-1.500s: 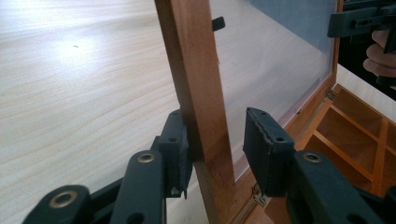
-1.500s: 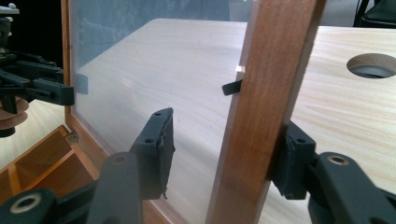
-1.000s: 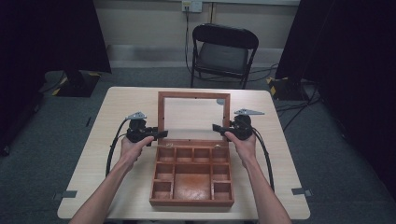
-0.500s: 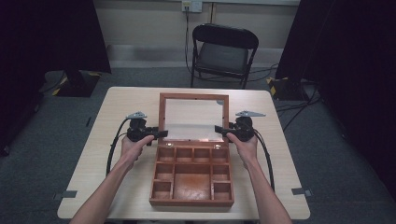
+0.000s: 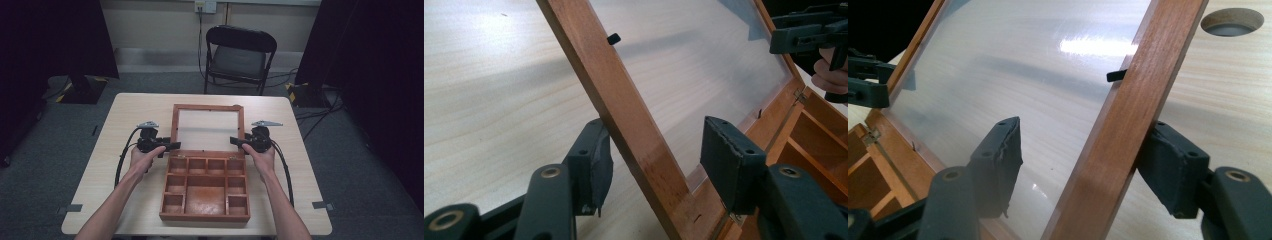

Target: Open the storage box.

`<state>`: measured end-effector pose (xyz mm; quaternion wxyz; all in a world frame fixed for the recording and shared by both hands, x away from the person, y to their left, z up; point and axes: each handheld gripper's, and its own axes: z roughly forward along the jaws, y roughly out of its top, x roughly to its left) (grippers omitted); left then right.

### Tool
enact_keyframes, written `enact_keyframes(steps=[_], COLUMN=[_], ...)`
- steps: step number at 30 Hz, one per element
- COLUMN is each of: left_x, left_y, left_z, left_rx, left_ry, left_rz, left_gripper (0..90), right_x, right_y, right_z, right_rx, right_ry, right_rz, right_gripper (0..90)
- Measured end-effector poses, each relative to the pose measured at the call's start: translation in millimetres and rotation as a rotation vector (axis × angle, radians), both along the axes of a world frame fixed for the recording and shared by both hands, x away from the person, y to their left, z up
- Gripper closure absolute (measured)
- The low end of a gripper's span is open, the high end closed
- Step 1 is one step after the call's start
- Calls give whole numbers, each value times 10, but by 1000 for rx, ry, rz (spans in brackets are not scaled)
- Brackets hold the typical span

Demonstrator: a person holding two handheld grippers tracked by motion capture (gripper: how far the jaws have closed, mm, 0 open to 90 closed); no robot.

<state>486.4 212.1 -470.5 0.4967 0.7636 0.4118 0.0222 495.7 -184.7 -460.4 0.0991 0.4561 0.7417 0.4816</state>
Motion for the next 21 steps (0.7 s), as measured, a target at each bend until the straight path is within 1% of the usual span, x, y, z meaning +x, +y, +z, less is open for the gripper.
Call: enact_keyframes(steps=[2, 3, 4, 7, 8, 11, 13, 16, 19, 21], left_x=[5, 3, 11, 19, 19, 16, 18, 18, 27, 26], left_y=[-4, -11, -3, -8, -9, -14, -6, -11, -3, -12], left_z=[-13, -23, -33, -51, -53, -54, -53, -71, -83, -81], left_rx=[12, 12, 15, 6, 8, 14, 25, 23, 22, 30], left_ry=[7, 11, 14, 24, 26, 28, 32, 49, 55, 60], left_rz=[-2, 2, -6, -5, -6, 1, -6, -5, -3, 5], left_gripper=[443, 435, 435, 422, 417, 410, 405, 373, 360, 353], right_x=[-4, -5, -5, 5, 6, 9, 11, 16, 25, 29], right_y=[6, 6, 6, 13, 20, 22, 27, 34, 18, 19], right_z=[-6, -10, -10, -36, -46, -63, -70, -87, -118, -124], right_rx=[-10, -11, -11, -24, -26, -24, -24, -45, -23, -21], right_ry=[-5, 0, 0, 7, 17, 16, 25, 34, 67, 74], right_rz=[-13, -19, -19, -19, -20, -22, -25, -35, -35, -38], right_gripper=[335, 327, 327, 316, 308, 301, 297, 281, 280, 279])
